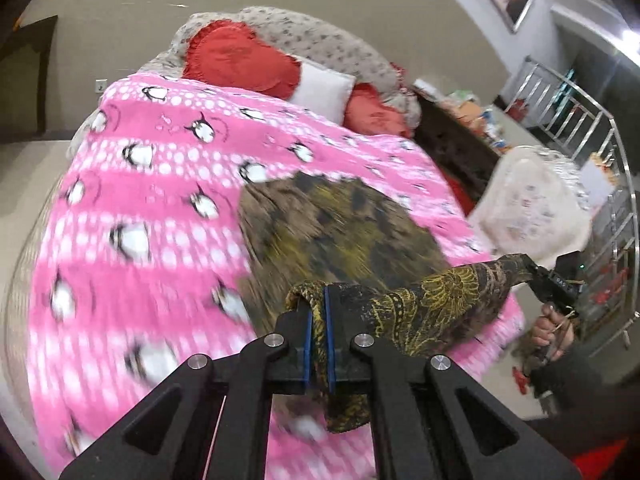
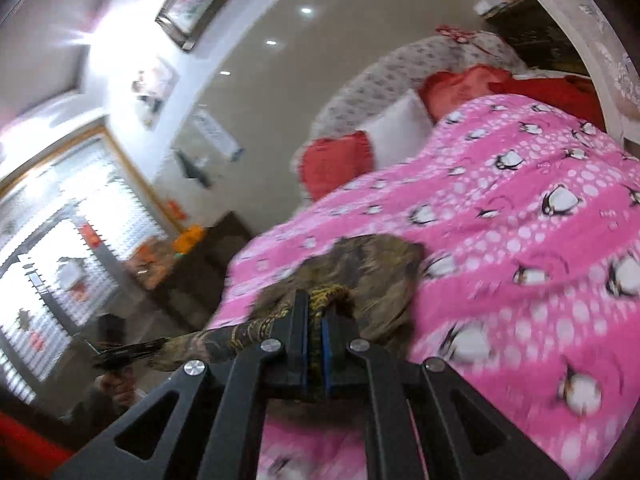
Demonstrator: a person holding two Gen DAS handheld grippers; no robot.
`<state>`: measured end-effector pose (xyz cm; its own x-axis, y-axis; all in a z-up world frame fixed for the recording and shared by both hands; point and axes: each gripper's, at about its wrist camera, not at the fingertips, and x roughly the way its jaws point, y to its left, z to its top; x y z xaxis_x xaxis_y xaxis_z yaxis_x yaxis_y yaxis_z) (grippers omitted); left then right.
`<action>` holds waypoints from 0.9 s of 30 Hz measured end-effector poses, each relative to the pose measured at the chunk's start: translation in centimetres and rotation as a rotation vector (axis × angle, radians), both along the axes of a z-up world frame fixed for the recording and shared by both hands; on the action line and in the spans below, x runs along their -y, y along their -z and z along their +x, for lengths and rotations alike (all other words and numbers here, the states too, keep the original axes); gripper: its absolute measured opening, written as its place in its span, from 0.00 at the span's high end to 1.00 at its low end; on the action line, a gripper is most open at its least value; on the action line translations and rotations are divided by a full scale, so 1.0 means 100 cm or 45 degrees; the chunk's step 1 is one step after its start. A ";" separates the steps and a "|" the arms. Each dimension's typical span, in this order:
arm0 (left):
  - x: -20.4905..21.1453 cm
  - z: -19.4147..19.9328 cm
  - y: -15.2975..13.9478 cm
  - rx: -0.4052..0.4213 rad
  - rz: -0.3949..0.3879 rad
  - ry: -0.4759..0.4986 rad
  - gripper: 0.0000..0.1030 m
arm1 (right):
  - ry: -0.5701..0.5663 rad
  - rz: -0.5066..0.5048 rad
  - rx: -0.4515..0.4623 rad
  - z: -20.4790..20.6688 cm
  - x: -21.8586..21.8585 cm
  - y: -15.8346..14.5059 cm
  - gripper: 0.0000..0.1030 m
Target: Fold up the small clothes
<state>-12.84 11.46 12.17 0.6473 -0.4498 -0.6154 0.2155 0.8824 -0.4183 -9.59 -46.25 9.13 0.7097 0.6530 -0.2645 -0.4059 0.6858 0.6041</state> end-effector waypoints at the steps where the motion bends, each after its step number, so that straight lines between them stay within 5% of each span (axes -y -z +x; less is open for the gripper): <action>1: -0.002 0.024 0.003 -0.011 0.019 -0.019 1.00 | 0.012 -0.004 -0.017 0.013 -0.003 0.002 0.95; 10: -0.015 0.148 0.062 -0.178 0.148 -0.127 1.00 | 0.120 -0.199 -0.254 0.154 -0.039 0.038 0.95; 16: -0.003 0.166 0.117 -0.269 0.236 -0.127 1.00 | 0.158 -0.340 -0.445 0.191 -0.046 0.093 0.95; 22: -0.024 0.153 0.112 -0.263 0.159 -0.155 0.94 | 0.133 -0.256 -0.478 0.195 -0.039 0.108 0.92; 23: -0.030 0.149 0.105 -0.266 0.183 -0.203 0.84 | 0.128 -0.253 -0.482 0.193 -0.037 0.105 0.89; 27: -0.055 0.120 0.074 -0.186 0.223 -0.363 0.83 | 0.174 -0.267 -0.399 0.170 -0.024 0.070 0.73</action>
